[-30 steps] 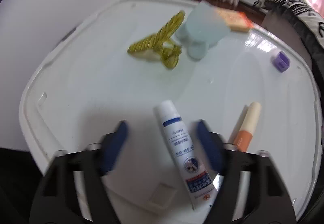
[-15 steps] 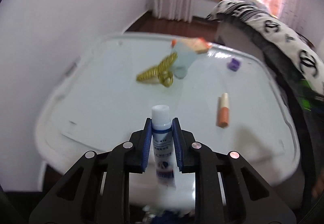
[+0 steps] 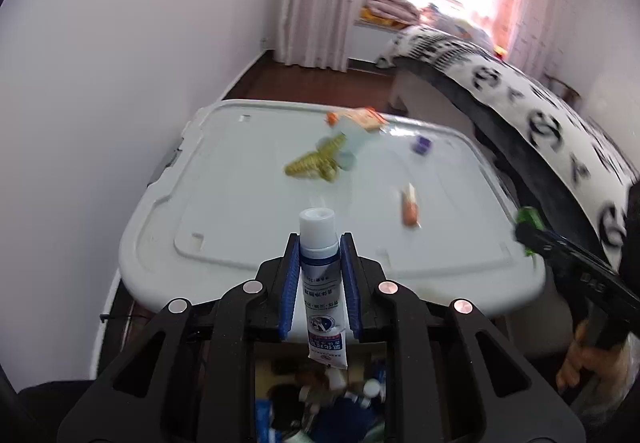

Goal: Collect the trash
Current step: 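Lower the green cap and ointment tube into the cardboard box and open both grippers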

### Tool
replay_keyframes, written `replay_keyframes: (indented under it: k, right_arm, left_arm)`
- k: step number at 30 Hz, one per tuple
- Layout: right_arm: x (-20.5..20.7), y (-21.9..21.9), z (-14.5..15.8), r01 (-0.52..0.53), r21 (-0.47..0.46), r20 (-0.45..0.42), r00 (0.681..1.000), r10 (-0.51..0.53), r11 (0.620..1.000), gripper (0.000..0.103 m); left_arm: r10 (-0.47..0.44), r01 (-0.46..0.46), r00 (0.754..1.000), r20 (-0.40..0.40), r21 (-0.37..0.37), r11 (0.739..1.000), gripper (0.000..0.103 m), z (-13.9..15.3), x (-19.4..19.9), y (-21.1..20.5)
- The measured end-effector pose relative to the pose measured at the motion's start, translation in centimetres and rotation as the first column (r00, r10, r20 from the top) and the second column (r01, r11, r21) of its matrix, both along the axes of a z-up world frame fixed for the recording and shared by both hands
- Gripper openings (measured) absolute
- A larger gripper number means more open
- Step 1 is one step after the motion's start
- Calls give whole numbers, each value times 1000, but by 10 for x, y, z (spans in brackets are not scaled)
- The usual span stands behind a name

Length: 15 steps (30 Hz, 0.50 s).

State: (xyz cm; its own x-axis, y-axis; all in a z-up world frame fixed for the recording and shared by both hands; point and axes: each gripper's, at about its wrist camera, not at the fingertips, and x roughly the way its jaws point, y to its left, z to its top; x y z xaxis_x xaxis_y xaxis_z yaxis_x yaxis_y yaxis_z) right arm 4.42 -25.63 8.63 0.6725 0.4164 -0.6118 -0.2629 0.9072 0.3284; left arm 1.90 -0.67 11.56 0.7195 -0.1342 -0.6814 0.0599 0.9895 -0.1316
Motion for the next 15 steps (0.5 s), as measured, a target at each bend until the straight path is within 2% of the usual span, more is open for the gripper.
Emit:
replay_keyframes:
  k: [5, 10, 13, 14, 15]
  right_arm:
    - [-51, 19, -26, -49, -13, -109, 993, 48, 999, 35]
    - [-89, 35, -59, -77, -28, -224, 972, 69, 997, 35]
    - [-97, 39, -75, -84, -45, -284, 957, 68, 995, 36]
    - [-97, 40, -79, -81, -62, -301, 952, 59, 995, 38]
    - [-93, 40, -87, -75, -88, -336, 941, 42, 993, 50]
  left_arm:
    - [-74, 76, 996, -42, 53, 996, 20, -24, -45, -14]
    - [-130, 140, 977, -168, 48, 989, 20, -68, -70, -26]
    - [-128, 143, 966, -224, 50, 988, 20, -86, -75, -24]
    - [-127, 143, 961, -247, 48, 989, 22, -92, -74, -23]
    - [-122, 141, 953, -276, 48, 989, 23, -99, -71, -22]
